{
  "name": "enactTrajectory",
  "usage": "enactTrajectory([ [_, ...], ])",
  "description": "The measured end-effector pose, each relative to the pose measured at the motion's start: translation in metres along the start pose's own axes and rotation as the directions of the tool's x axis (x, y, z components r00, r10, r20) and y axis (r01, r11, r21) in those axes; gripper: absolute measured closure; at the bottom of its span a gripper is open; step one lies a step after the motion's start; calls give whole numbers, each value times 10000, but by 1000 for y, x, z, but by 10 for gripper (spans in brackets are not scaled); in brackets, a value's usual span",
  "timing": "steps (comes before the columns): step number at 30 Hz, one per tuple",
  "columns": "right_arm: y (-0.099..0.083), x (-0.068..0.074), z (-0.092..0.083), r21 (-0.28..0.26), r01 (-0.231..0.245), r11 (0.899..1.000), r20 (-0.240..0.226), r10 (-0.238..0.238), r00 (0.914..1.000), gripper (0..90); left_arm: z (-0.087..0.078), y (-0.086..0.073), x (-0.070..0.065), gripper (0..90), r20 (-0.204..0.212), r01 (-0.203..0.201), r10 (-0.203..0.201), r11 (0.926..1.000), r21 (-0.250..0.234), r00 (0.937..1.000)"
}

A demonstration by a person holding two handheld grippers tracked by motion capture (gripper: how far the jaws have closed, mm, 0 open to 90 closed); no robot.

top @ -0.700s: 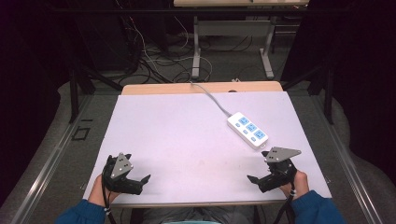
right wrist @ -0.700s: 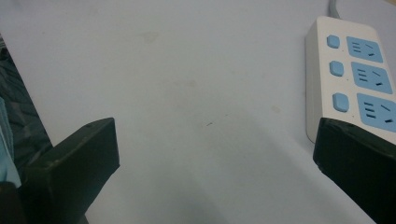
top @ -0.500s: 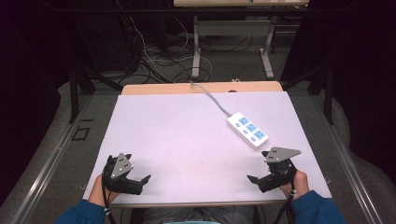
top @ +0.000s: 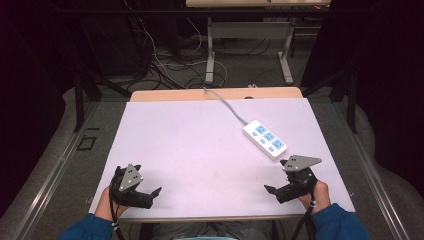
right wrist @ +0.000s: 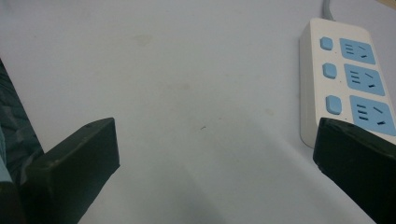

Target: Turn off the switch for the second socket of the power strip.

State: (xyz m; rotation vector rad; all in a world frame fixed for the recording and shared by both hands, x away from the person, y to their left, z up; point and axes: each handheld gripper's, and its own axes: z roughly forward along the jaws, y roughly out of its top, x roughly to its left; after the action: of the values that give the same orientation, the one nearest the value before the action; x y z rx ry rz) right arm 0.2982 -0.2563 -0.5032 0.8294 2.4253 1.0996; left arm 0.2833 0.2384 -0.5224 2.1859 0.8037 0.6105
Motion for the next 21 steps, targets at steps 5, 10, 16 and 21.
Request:
enactTrajectory([
  [5, 3, -3, 2, -108, 15, 9999, 105, -14, 9999, 0, 1, 0, 1, 1, -14, -52, 52, 10000, 10, 10000],
  [10, 7, -7, 3, 7, -6, 10000, 133, 6, 9999, 0, 1, 0, 1, 1, -26, -81, 81, 10000, -16, 10000],
  [16, 9, -10, 5, -115, -68, 9999, 291, 72, 9995, 0, 1, 0, 1, 0, 10, -47, 47, 10000, 9, 10000],
  [21, 12, -13, 6, -135, -102, 9999, 308, 106, 9995, 0, 1, 0, 1, 0, -6, -50, 50, 10000, 19, 10000],
])
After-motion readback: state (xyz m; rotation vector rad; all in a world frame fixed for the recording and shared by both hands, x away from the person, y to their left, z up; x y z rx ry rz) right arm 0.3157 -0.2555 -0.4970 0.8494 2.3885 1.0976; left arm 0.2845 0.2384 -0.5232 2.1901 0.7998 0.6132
